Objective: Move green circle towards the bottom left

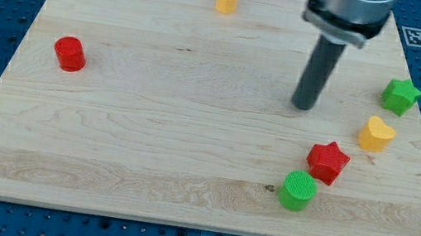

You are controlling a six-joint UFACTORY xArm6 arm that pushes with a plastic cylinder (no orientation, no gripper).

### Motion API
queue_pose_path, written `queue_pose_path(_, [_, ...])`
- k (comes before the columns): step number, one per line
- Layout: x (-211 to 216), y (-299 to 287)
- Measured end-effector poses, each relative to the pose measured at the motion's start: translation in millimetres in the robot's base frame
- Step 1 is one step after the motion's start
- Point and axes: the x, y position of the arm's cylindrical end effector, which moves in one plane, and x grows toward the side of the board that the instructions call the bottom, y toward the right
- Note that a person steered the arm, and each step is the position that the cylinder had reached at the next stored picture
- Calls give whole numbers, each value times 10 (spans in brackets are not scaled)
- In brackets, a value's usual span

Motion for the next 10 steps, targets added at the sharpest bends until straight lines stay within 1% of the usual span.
queue_pose_path(1, [564,-66])
queue_pose_path(2, [687,-281])
queue_pose_path(3, [941,-526])
queue_pose_path(4, [995,-527])
queue_pose_path(5, [1296,-514])
queue_pose_path(6, [1740,-402])
queue_pose_path(8, [1752,-324])
queue_pose_path(9, [1745,137])
queue_pose_path(10, [1746,890])
